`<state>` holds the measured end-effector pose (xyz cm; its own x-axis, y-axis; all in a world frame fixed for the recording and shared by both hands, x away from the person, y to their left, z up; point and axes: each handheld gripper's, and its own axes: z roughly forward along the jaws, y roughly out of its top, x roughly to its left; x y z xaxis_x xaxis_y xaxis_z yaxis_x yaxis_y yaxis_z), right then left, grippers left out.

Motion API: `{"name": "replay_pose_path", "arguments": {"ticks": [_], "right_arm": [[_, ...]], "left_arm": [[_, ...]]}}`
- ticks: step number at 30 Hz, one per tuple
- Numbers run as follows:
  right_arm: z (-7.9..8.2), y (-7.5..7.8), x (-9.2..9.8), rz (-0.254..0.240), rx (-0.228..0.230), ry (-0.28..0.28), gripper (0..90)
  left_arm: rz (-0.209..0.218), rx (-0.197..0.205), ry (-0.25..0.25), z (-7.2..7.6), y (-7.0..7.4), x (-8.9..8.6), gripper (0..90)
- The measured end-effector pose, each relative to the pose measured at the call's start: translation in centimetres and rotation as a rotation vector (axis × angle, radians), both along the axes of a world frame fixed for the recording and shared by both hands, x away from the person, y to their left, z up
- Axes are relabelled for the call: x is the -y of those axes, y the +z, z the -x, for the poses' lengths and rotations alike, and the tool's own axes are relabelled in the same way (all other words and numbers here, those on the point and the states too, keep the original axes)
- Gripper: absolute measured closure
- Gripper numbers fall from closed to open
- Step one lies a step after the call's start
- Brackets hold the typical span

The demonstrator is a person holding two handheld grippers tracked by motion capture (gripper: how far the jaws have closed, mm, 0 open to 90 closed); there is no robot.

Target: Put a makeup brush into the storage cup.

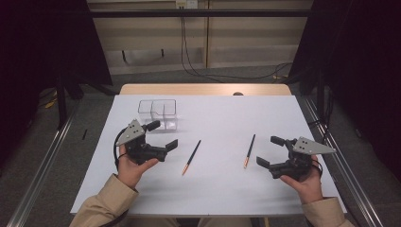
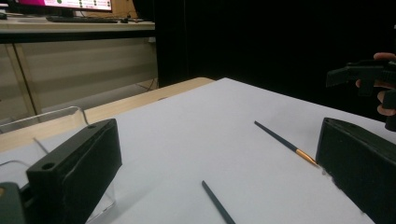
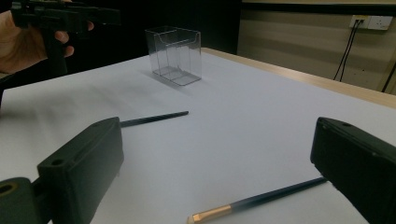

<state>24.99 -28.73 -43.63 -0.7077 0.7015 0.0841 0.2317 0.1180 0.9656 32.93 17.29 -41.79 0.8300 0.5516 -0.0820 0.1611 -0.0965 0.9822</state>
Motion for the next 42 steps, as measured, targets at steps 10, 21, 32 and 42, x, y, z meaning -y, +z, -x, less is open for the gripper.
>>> {"name": "replay_pose_path", "arguments": {"ticks": [10,21,32,42], "right_arm": [[0.0,-0.1,0.1,-0.003,-0.001,0.0,2.2],[0.0,-0.1,0.2,-0.003,-0.003,-0.002,2.2],[0.1,-0.2,0.4,-0.007,-0.003,-0.001,2.2],[0.1,-0.2,0.5,-0.007,-0.004,-0.002,2.2]], "left_arm": [[-0.004,-0.003,-0.019,-0.9,-0.3,2.4,0.0],[-0.005,-0.015,-0.024,-2.1,-0.8,4.6,0.0],[0.017,-0.03,-0.021,-2.7,-1.4,6.0,0.0],[-0.022,-0.084,-0.031,-3.4,-1.5,6.8,0.0]]}}
